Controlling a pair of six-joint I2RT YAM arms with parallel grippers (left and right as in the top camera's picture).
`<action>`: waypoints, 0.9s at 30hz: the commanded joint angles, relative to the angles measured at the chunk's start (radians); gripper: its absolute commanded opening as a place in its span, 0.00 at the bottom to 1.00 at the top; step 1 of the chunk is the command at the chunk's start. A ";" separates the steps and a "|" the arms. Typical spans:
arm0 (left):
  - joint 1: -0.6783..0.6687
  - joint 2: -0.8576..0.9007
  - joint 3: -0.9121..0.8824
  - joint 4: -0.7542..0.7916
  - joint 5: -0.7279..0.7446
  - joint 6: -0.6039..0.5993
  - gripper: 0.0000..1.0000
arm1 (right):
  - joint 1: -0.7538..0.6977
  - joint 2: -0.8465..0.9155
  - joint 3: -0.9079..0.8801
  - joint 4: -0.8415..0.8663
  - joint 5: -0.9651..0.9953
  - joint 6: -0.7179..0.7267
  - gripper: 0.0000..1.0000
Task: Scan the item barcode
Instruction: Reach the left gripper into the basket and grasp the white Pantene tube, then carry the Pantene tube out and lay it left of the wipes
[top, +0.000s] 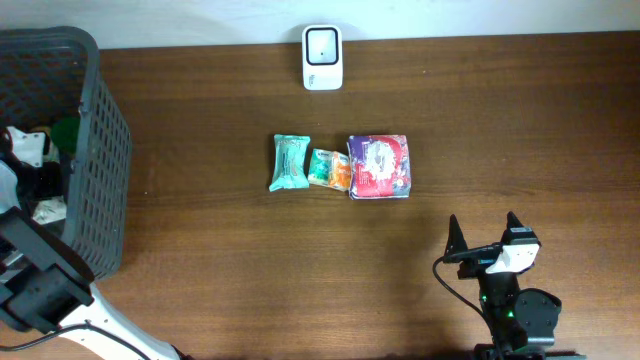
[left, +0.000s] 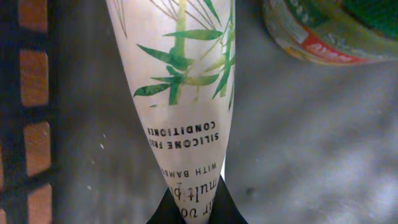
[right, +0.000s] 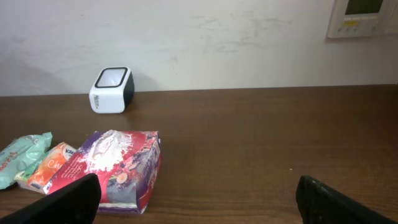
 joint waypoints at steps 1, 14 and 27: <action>0.009 -0.060 0.034 -0.042 0.014 -0.154 0.00 | -0.005 -0.006 -0.009 0.000 0.009 0.003 0.99; 0.009 -0.631 0.061 -0.028 0.476 -0.575 0.00 | -0.005 -0.006 -0.009 0.000 0.009 0.003 0.99; -0.546 -0.729 0.008 -0.115 0.556 -0.800 0.00 | -0.005 -0.006 -0.009 0.000 0.009 0.003 0.99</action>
